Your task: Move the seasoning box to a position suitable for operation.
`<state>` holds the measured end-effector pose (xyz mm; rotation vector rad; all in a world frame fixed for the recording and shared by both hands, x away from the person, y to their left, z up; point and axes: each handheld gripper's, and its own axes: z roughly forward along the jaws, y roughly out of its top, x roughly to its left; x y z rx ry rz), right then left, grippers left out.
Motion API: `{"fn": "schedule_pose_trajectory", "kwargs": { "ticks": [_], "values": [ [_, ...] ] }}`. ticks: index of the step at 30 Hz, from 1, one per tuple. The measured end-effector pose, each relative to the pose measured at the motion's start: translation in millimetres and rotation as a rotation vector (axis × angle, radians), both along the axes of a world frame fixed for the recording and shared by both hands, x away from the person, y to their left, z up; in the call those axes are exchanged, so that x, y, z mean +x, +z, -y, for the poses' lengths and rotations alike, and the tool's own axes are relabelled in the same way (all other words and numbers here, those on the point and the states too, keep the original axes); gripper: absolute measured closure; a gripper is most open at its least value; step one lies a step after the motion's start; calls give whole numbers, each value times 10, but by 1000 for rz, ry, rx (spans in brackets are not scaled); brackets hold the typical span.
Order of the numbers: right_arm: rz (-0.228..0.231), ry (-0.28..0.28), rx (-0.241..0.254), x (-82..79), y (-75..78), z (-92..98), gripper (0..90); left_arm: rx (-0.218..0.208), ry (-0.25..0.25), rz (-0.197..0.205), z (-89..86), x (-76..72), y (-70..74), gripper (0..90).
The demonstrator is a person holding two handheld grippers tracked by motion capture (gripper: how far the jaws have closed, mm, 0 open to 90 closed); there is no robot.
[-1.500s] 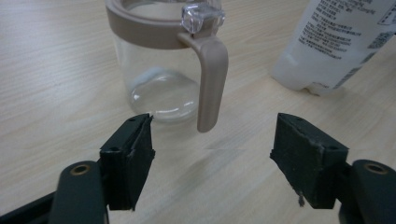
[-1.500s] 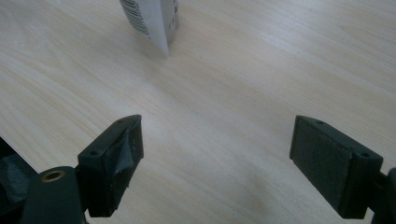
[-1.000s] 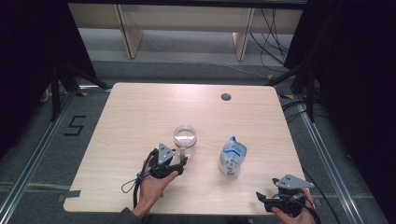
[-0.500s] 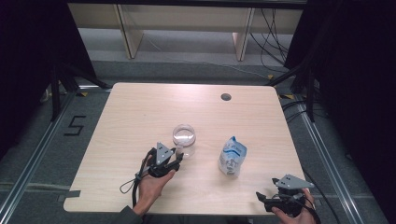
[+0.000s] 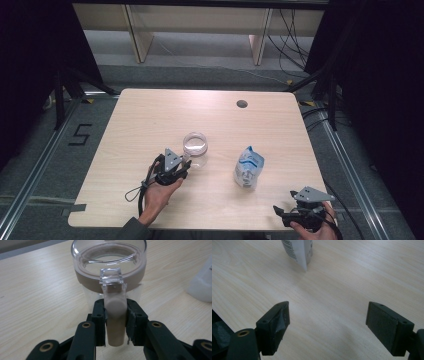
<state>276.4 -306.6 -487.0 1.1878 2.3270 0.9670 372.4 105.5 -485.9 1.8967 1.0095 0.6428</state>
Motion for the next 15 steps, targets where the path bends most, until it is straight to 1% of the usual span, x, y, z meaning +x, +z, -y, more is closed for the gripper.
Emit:
{"fn": "schedule_pose_trajectory", "kwargs": {
  "ticks": [2,3,4,5,6,7,9,10,11,12,14,15],
  "values": [
    [-1,1,1,7,1,6,201,-26,0,-13,-13,14,0,718],
    [2,-1,3,7,-1,5,202,-28,-12,-11,-24,20,0,720],
    [-2,4,2,7,0,5,203,-34,-21,-13,-35,22,-1,722],
    [-13,-4,5,-1,3,-3,205,-40,-31,-12,-46,22,-3,724],
    [3,6,-4,6,3,0,205,-48,-44,-17,-61,25,-5,726],
    [2,24,1,18,-2,2,205,-56,-51,-21,-70,19,-3,726],
    [2,25,1,17,-3,2,206,-57,-81,-14,-90,-1,-5,727],
    [2,25,0,19,-2,3,206,-67,-87,-19,-94,-11,-6,728],
    [1,25,1,19,-1,3,206,-67,-104,-13,-100,-26,-4,729],
    [14,33,3,28,-6,6,206,-57,-122,-7,-103,-47,-2,729],
    [7,22,6,21,-3,4,206,-72,-150,-6,-96,-79,-8,729],
    [9,23,6,22,-3,4,207,-67,-166,-4,-102,-94,-7,729]
  ]
}}
